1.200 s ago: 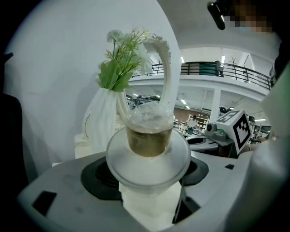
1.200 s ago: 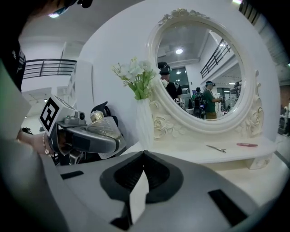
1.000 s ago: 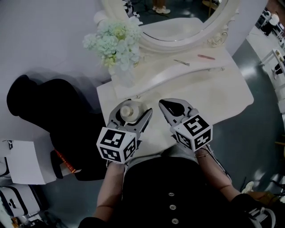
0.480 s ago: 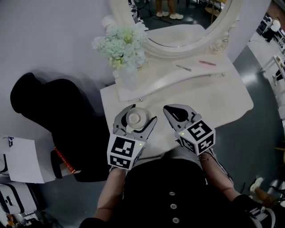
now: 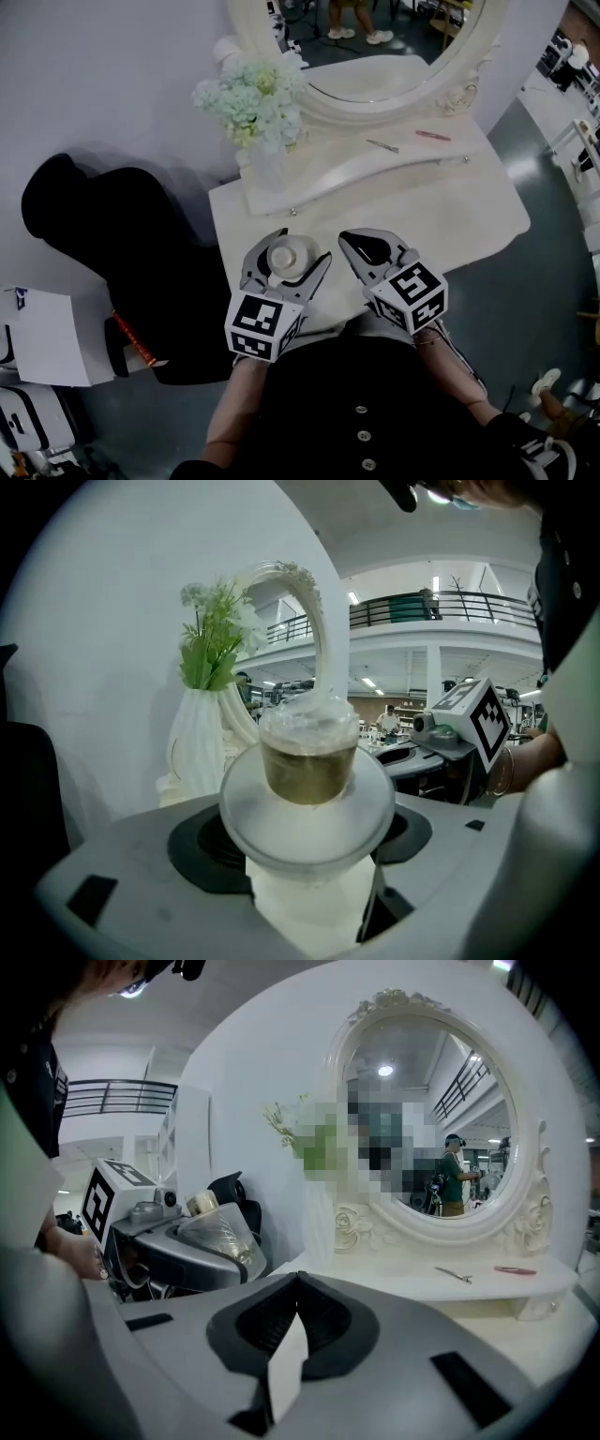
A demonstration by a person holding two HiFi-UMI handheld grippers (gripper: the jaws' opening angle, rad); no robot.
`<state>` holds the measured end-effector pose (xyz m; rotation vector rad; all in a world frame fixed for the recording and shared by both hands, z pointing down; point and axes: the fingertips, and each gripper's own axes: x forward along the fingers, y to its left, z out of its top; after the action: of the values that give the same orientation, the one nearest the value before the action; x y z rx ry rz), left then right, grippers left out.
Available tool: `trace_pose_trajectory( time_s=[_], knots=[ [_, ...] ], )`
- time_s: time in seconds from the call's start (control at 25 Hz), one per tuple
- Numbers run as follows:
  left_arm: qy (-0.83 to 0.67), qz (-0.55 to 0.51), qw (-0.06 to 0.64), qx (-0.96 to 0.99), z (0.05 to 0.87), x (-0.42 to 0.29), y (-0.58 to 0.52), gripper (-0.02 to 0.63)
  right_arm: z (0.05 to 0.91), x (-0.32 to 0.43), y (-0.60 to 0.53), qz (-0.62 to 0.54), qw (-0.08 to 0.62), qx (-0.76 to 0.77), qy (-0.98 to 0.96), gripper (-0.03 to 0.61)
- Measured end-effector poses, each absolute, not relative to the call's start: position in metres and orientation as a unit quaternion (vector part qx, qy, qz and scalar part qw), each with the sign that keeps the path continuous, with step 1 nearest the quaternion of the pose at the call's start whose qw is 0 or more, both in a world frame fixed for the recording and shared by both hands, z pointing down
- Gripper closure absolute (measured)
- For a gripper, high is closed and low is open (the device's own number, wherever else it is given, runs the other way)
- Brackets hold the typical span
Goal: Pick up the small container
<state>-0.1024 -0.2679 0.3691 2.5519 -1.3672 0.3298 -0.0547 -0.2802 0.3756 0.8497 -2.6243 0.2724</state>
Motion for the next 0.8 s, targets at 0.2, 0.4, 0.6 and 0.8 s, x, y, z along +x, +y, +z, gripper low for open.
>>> trace_pose_trajectory(
  time_s=[0.2,0.4,0.6,0.8],
  knots=[
    [-0.465,0.118,0.127,0.868,0.378,-0.101,-0.264,0.299,0.378,-0.053,-0.276,0.098,0.186,0.297,-0.931,0.577],
    [-0.465,0.117,0.13,0.868,0.38,-0.101,-0.26,0.299,0.383,-0.054,-0.272,0.106,0.187,0.295,-0.931,0.577],
    [-0.462,0.12,0.133,0.868,0.383,-0.099,-0.257,0.299,0.383,-0.057,-0.269,0.108,0.187,0.286,-0.934,0.577],
    [-0.46,0.12,0.137,0.869,0.385,-0.099,-0.258,0.299,0.382,-0.059,-0.268,0.107,0.188,0.283,-0.935,0.577]
  ],
)
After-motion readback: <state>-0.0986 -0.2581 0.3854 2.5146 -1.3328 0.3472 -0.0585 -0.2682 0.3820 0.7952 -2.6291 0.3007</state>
